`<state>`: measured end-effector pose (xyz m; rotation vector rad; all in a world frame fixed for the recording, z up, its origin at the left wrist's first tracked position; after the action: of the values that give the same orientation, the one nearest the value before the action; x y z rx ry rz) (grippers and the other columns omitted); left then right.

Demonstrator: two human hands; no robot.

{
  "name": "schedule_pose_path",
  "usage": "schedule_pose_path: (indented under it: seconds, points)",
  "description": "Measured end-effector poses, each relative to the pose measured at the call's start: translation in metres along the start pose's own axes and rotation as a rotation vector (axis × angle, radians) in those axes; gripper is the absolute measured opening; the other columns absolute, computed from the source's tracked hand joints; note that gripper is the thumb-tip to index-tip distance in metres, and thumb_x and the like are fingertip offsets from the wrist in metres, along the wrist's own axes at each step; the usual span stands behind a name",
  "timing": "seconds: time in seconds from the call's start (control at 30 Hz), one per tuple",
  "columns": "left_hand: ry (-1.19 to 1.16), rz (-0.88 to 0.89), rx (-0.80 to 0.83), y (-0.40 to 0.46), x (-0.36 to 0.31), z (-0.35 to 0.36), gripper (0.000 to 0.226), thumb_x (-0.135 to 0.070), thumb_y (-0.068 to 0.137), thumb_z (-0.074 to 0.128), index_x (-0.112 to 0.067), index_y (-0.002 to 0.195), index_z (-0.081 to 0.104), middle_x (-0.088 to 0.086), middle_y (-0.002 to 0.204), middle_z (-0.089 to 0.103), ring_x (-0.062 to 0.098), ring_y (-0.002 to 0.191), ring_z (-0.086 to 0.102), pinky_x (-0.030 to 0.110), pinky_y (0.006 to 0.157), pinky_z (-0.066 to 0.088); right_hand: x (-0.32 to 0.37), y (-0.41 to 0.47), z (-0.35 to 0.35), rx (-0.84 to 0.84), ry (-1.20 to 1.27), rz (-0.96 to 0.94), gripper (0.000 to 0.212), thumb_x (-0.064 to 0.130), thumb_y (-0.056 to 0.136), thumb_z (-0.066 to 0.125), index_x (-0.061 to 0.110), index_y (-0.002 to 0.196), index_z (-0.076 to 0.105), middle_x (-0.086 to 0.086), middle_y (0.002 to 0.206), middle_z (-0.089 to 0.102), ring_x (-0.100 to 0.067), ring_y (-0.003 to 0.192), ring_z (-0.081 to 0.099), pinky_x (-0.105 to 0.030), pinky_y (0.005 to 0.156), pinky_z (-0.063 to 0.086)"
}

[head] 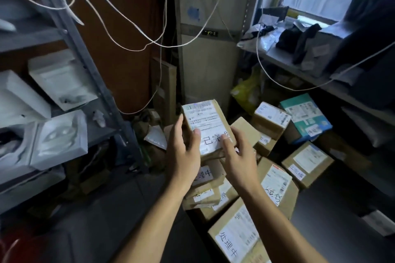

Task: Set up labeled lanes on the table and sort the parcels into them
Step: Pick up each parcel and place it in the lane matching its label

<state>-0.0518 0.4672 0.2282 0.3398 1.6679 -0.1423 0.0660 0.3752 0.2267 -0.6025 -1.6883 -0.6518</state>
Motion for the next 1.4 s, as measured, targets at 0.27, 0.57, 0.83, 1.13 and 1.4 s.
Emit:
schedule_pose_path:
  seconds: [0.27,0.57,0.83,1.13,1.4]
  points:
    - [-0.101,0.012,0.309,-0.051,-0.027,0.092,0.066,-0.050,0.083,0.057,-0.032,0.145,0.041,-0.003,0.139,0.057,0.012,0.126,0.055,0.045,0.105,0.047,-0.015,-0.043,-0.109,-0.294,0.133,0.033,0.026,0.041,0.090,0.057,0.034,0.114,0.063,0.015,0.111,0.070,-0.002,0.104,0.064,-0.023,0.085,0.050]
    - [-0.216,-0.017,0.809,-0.210,-0.043,0.236,0.052,-0.036,0.088,0.062,-0.033,0.138,0.048,-0.006,0.128,0.064,0.008,0.115,0.063,0.025,0.089,0.054,-0.047,-0.189,-0.279,-0.733,0.100,0.142,0.026,0.037,0.090,0.061,0.032,0.115,0.062,0.010,0.115,0.069,-0.007,0.107,0.065,-0.039,0.094,0.054]
    - [-0.214,-0.066,1.173,-0.389,-0.054,0.320,0.056,-0.034,0.086,0.065,-0.032,0.138,0.047,-0.001,0.138,0.058,0.014,0.123,0.059,0.042,0.103,0.050,-0.064,-0.353,-0.400,-1.084,0.036,0.246,0.024,0.035,0.090,0.062,0.030,0.114,0.062,0.008,0.109,0.070,-0.007,0.101,0.066,-0.033,0.088,0.055]
    - [-0.204,-0.085,1.366,-0.523,-0.060,0.355,0.053,-0.030,0.094,0.063,-0.028,0.144,0.045,-0.002,0.134,0.061,0.015,0.119,0.061,0.042,0.095,0.055,-0.075,-0.469,-0.471,-1.256,-0.014,0.297,0.030,0.044,0.084,0.061,0.033,0.111,0.061,0.008,0.109,0.070,-0.008,0.103,0.065,-0.039,0.091,0.054]
    - [-0.131,-0.130,1.432,-0.586,-0.037,0.365,0.053,-0.028,0.097,0.061,-0.037,0.145,0.042,-0.012,0.128,0.062,-0.001,0.111,0.062,0.022,0.081,0.056,-0.101,-0.528,-0.501,-1.276,0.016,0.350,0.021,0.030,0.091,0.065,0.034,0.112,0.061,0.007,0.109,0.070,-0.003,0.099,0.066,-0.025,0.077,0.056]
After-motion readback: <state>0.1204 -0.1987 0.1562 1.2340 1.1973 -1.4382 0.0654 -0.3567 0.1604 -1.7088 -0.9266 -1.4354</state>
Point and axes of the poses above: each hand's wrist, its own y-axis towards the middle knuckle, its own z-axis out of the palm, x = y × z, the point moved 4 cm from there along y, towards the middle knuckle
